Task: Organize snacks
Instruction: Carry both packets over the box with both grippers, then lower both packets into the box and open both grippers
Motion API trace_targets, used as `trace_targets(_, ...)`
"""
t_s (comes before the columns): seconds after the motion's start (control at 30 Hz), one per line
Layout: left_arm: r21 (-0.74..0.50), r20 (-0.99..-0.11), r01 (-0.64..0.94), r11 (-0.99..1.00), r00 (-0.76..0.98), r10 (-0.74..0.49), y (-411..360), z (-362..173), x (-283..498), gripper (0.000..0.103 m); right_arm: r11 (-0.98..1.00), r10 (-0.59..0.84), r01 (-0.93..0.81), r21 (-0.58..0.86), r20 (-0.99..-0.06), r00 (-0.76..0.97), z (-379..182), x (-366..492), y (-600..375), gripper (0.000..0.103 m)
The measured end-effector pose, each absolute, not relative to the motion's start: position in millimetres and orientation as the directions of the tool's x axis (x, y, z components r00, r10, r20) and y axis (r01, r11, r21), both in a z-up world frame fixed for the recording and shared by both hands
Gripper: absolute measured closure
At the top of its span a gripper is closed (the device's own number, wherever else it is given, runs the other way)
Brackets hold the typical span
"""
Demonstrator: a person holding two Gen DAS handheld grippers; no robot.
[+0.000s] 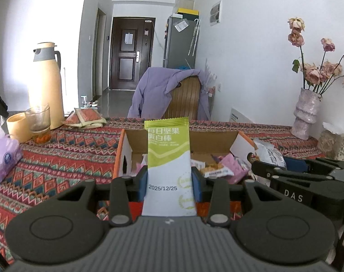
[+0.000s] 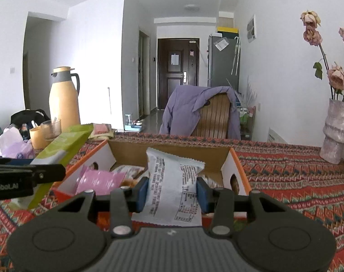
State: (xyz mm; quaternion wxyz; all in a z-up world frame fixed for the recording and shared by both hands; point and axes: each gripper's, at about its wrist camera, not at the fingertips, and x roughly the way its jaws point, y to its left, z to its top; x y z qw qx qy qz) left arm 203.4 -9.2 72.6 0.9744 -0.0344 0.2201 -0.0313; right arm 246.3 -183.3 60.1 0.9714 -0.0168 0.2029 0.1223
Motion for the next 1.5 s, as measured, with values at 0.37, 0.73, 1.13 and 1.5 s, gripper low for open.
trace_targets(0.37, -0.044, -0.444, 0.02, 0.999, 0.895, -0.037, -20.9, 79.3, 259.7, 0.064, 0.972, 0.217, -0.234, 0.007, -0.401, 0.89, 68.3, 294.1, -180.4, 0.06)
trace_targets(0.73, -0.039, -0.484, -0.017, 0.999, 0.875, -0.004, -26.5, 68.3, 307.5, 0.064, 0.98, 0.176, -0.199, -0.004, -0.453, 0.874, 52.2, 338.6, -172.1, 0.06)
trace_targets(1.13, -0.066, -0.461, -0.046, 0.997, 0.887, 0.011, -16.9, 65.9, 309.0, 0.016, 0.982, 0.176, -0.189, 0.023, -0.486, 0.856, 38.5, 346.8, -185.0, 0.003)
trace_targets(1.5, -0.094, -0.392, -0.092, 0.991, 0.919, 0.048, 0.3, 72.2, 284.6, 0.0, 0.986, 0.162, -0.164, 0.04, -0.482, 0.861, 39.1, 339.7, -196.6, 0.0)
